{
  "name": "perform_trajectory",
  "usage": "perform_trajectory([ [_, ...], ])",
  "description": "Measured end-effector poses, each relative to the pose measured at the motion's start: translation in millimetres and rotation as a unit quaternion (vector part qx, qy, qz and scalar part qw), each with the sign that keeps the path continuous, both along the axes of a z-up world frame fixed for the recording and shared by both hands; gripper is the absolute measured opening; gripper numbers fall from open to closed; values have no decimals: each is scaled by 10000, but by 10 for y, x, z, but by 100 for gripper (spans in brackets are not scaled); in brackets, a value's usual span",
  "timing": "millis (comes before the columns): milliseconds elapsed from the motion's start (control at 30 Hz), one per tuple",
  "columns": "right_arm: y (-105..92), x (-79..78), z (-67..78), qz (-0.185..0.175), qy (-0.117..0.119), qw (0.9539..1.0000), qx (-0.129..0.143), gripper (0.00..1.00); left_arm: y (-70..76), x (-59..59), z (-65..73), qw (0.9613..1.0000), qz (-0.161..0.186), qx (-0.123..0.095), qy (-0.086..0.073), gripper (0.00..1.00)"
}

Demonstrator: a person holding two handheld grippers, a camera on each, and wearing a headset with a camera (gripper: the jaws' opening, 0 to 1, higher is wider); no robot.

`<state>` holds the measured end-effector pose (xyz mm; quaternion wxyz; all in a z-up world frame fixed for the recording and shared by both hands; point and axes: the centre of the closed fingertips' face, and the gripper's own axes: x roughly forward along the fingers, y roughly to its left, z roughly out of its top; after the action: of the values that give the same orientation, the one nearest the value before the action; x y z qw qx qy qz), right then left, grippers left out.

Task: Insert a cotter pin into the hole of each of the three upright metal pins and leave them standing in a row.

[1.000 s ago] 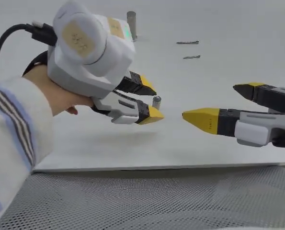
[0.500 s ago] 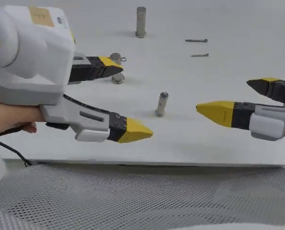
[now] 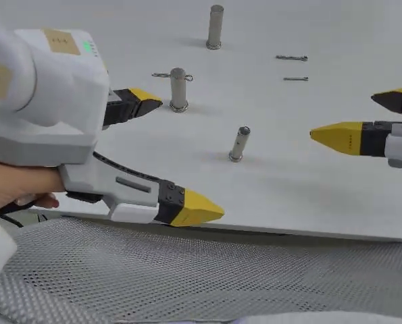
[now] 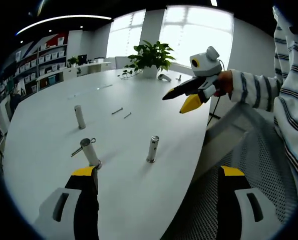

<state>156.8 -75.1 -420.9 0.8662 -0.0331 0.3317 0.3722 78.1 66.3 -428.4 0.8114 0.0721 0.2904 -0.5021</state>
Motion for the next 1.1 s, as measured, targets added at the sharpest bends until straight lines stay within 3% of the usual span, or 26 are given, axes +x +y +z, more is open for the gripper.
perform_trajectory([
  [167,24,155,11,390,-36,9991,-140,72,-53,-38,27,10000,26,-51,-1,99],
  [333,25,342,-45,677,-93,9966,-470,61,-105,-78,47,10000,6,-60,35,99],
  [467,20,431,-106,1004,-23,9919,-777,44,-75,-59,59,9996,129,-158,170,99],
  [600,19,548,-176,1319,-35,9845,-1159,35,-70,-5,119,9986,398,-259,241,99],
  [633,16,574,-201,1430,-12,9813,-1288,34,-49,14,142,9977,505,-314,312,99],
  [700,21,620,-237,1608,9,9759,-1474,31,-17,47,176,9976,520,-363,294,99],
  [833,54,751,-275,1735,8,9713,-1629,20,7,70,243,9973,562,-397,271,99],
  [933,83,854,-326,1870,43,9665,-1759,19,30,79,239,9976,562,-319,256,99],
  [1100,68,921,-484,2130,153,9536,-2124,17,39,76,316,9960,639,-509,352,99],
])
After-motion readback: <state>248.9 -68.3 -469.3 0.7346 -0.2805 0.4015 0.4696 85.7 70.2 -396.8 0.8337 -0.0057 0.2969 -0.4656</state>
